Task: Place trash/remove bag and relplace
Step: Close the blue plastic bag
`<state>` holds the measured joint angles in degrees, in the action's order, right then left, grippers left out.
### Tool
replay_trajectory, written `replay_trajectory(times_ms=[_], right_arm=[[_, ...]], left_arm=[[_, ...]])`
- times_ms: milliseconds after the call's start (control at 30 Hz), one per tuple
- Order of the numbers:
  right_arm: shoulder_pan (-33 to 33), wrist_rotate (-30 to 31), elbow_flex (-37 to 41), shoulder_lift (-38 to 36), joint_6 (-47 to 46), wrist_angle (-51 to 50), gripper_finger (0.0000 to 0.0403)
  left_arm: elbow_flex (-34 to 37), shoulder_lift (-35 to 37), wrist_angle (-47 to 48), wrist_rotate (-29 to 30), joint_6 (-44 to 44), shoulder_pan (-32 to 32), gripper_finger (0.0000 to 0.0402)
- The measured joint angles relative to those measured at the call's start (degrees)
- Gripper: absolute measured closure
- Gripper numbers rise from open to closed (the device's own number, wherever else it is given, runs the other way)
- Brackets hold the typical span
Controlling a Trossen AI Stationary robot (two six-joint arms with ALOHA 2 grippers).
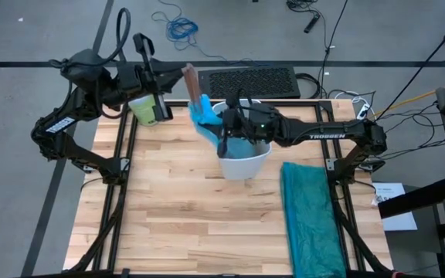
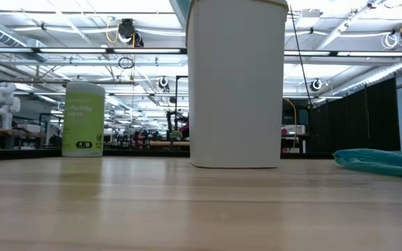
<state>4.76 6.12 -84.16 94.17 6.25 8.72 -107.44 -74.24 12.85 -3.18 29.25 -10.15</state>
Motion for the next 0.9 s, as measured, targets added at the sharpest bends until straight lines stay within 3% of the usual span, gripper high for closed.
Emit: replay_trajectory(times_ms=[200,333,567,767,900], right_arm=[[0.31,0.52,0.00,-0.21,0.64,-1.46,0.0401],[0.24,-0.34,0.00,-1.71,0.86,-3.95,0.0377],[0.88,-0.95,0.02,-6.98,-0.40,-9.28,0.0268],[1.68,-13.23,0.02,-8.42,-3.09,-12.51,0.0167],[1.61,-15.28,0.02,-8.16,-3.41,-12.97,0.0128]], left_arm=[[0.09,0.21,0.47,0.42,-0.01,-0.05,0.0401],[0.07,0.31,0.65,0.44,-0.01,-0.04,0.0401],[0.04,0.35,0.88,0.44,-0.01,0.00,0.0401],[0.02,0.35,1.15,0.44,-0.01,0.00,0.0401],[0.02,0.35,1.17,0.44,-0.01,0.00,0.0401]])
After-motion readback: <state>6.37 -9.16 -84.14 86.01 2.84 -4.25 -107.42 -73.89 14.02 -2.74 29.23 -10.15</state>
